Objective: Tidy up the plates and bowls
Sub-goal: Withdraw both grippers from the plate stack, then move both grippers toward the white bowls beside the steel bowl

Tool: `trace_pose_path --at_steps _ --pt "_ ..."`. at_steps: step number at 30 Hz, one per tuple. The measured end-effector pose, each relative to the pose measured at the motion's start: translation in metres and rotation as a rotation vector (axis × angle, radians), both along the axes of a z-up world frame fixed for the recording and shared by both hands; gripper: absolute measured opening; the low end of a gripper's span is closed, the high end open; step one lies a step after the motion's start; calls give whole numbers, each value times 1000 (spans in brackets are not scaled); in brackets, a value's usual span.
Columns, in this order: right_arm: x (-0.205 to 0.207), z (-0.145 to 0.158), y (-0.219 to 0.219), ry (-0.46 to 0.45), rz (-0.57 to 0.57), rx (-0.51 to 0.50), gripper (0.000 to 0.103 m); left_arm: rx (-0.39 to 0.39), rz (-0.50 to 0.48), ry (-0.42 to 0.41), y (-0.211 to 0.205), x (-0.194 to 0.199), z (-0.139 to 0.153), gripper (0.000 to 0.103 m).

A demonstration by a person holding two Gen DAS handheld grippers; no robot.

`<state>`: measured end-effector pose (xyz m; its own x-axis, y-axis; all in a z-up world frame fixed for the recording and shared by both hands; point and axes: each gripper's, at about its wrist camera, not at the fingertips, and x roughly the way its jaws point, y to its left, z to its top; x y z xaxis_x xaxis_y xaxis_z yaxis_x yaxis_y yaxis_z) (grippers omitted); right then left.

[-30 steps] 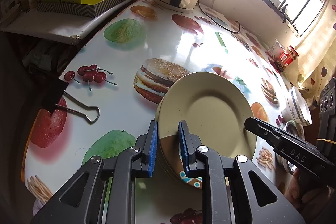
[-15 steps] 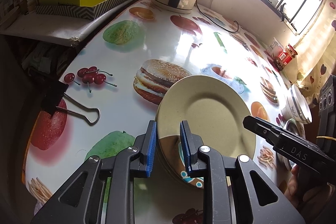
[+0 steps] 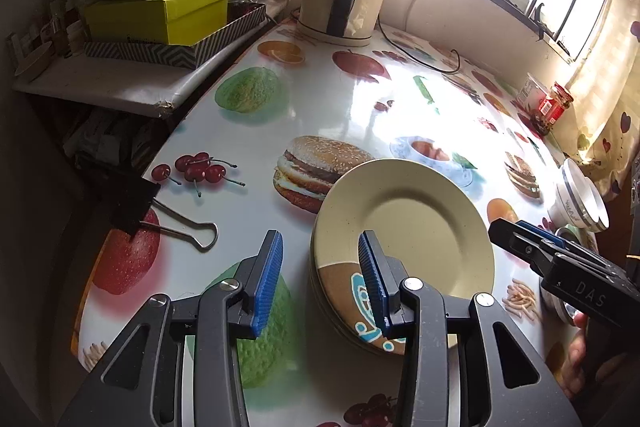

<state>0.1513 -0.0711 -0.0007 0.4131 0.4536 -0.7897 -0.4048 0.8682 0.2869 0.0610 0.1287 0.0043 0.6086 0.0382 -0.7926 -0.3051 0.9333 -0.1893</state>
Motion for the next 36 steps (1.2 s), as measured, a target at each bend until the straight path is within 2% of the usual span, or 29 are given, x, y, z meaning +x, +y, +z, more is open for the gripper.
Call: trace_pose_path --at_steps 7,14,16,25,36 --pt "-11 20 -8 -77 -14 -29 56 79 -8 -67 -13 -9 29 41" --pt "-23 38 -22 -135 -53 -41 59 92 -30 -98 -30 -19 44 41" --pt "-28 42 -28 -142 -67 -43 60 120 -35 -102 -37 -20 48 42" --pt "-39 54 -60 -166 -134 -61 60 160 -98 -146 -69 -18 61 42" --pt "-41 71 -102 -204 -228 -55 60 179 -196 -172 -111 1 71 42"
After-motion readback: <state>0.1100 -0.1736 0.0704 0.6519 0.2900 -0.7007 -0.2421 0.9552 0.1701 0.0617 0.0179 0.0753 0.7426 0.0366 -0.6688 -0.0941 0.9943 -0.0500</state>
